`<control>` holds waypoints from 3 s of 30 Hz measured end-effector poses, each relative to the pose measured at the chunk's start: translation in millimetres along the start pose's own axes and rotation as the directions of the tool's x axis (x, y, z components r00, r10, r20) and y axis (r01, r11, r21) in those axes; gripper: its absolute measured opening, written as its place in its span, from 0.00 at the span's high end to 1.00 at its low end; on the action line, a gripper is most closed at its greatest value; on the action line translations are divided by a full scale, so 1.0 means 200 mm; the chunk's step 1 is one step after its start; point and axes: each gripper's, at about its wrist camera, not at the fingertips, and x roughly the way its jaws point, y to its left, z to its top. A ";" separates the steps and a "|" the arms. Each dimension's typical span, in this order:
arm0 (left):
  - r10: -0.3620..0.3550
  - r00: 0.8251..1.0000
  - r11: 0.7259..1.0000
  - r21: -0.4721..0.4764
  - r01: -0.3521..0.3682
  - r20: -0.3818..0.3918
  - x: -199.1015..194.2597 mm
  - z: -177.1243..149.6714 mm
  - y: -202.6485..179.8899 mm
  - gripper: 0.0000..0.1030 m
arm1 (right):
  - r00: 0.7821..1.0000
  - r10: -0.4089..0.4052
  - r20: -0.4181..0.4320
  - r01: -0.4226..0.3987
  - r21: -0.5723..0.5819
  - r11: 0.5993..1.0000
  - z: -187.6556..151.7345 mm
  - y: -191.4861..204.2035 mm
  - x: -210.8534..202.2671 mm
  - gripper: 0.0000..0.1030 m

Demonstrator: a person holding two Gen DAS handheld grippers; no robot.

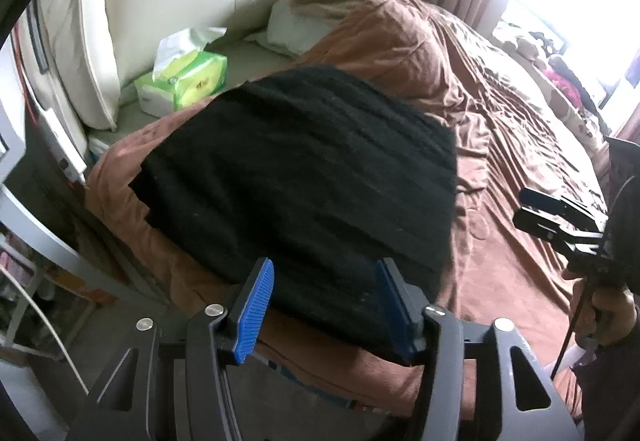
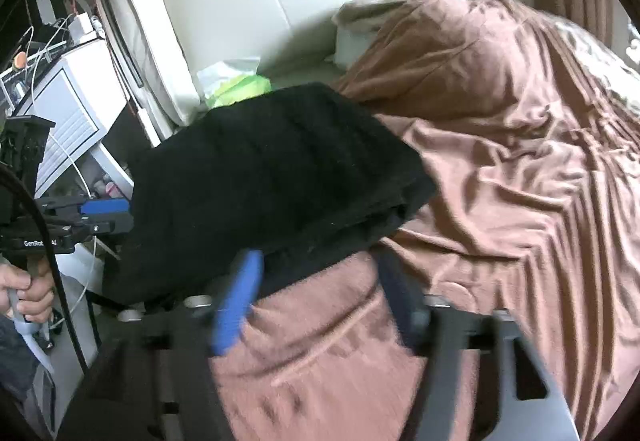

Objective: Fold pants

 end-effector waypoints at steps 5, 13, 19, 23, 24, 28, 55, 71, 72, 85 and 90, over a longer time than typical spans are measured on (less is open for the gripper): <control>0.018 0.997 1.000 0.005 -0.018 0.079 -0.14 -0.02 -0.11 0.14 | 1.000 -0.023 0.012 0.023 0.005 1.000 -0.04 0.00 -0.20 0.17; 0.012 0.986 1.000 0.023 -0.016 0.167 -0.34 -0.09 -0.29 0.04 | 0.994 -0.085 0.063 0.086 -0.005 0.996 -0.15 0.03 -0.57 0.00; 0.010 0.977 0.998 0.058 -0.023 0.212 -0.48 -0.15 -0.46 0.02 | 0.986 -0.128 0.106 0.128 0.003 0.992 -0.26 0.04 -0.88 0.00; -0.007 0.972 0.997 0.078 -0.012 0.236 -0.56 -0.21 -0.57 0.02 | 0.982 -0.139 0.130 0.137 0.024 0.990 -0.35 0.04 -1.06 0.00; -0.006 0.970 0.996 0.084 -0.015 0.242 -0.57 -0.22 -0.59 0.02 | 0.980 -0.145 0.135 0.143 0.025 0.989 -0.37 0.04 -1.11 0.00; -0.031 0.965 0.994 0.109 0.002 0.259 -0.65 -0.28 -0.71 0.01 | 0.973 -0.172 0.153 0.169 0.034 0.985 -0.46 0.04 -1.28 0.00; -0.215 0.907 0.956 0.267 0.120 0.361 -1.16 -0.72 -1.29 0.01 | 0.901 -0.343 0.264 0.314 0.145 0.938 -1.13 0.27 -2.23 0.00; -0.324 0.871 0.912 0.367 0.185 0.368 -1.28 -1.08 -1.50 0.01 | 0.838 -0.429 0.337 0.368 0.232 0.900 -1.58 0.48 -2.56 0.00; -0.330 0.869 0.910 0.370 0.188 0.368 -1.29 -1.10 -1.50 0.01 | 0.838 -0.428 0.339 0.366 0.233 0.901 -1.61 0.51 -2.57 0.00; -0.339 0.860 0.900 0.398 0.178 0.381 -1.36 -1.34 -1.53 0.01 | 0.804 -0.487 0.340 0.412 0.271 0.870 -1.93 0.69 -2.60 0.00; -0.330 0.867 0.906 0.383 0.181 0.372 -1.35 -1.44 -1.52 0.01 | 0.791 -0.514 0.332 0.443 0.269 0.855 -2.02 0.77 -2.61 0.00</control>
